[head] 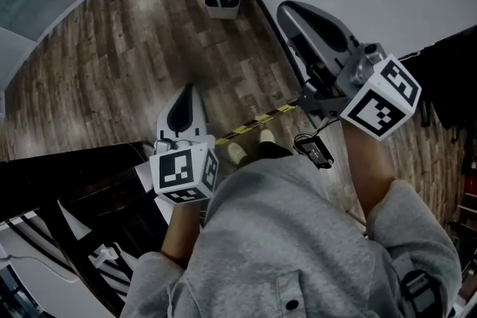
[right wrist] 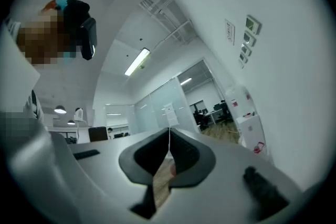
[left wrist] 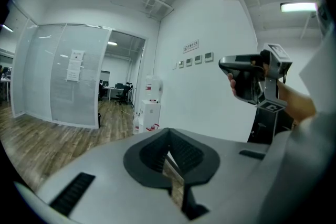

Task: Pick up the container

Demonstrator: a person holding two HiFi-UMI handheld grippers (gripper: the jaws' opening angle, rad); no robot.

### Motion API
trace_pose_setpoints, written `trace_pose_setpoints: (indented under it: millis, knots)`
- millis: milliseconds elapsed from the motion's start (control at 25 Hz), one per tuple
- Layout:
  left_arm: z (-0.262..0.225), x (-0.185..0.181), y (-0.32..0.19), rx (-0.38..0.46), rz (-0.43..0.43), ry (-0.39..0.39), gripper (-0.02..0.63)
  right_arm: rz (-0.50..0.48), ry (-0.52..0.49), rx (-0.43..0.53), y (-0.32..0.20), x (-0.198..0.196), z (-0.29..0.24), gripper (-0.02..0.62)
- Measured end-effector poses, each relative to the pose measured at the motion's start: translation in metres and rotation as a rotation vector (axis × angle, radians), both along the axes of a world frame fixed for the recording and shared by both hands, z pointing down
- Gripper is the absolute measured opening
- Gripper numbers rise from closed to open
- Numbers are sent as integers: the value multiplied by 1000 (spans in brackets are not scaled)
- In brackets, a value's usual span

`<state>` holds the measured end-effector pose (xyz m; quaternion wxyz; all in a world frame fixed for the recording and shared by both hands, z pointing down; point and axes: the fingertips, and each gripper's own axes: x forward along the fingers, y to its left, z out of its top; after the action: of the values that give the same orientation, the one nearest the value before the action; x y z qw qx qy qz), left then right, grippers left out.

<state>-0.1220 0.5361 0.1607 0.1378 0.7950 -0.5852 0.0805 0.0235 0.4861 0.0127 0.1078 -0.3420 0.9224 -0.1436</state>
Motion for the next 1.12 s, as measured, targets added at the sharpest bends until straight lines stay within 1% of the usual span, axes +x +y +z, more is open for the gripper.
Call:
trace_pose_setpoints:
  millis: [80, 200, 320, 440, 560, 960, 1040, 1120]
  knots:
    - [1, -8, 0, -3, -6, 4, 12, -27, -2, 3, 3, -20, -2, 25]
    - [1, -17, -3, -4, -9, 8, 12, 13, 41, -14, -3, -27, 11, 25]
    - [-3, -22, -12, 1, -12, 15, 12, 53, 77, -31, -13, -24, 19, 25]
    - [-4, -23, -24, 10, -12, 19, 12, 82, 57, -38, -24, -16, 19, 25]
    - [-5, -21, -40, 16, -9, 15, 12, 89, 40, -48, -40, -10, 24, 26]
    - [-2, -12, -124, 0, -17, -16, 12, 97, 82, -85, -122, 2, 53, 26]
    - [-2, -10, -147, -6, -19, -27, 12, 94, 109, -89, -144, 3, 60, 26]
    - [-3, -11, -171, -11, -20, -41, 14, 103, 159, -81, -166, 3, 67, 26]
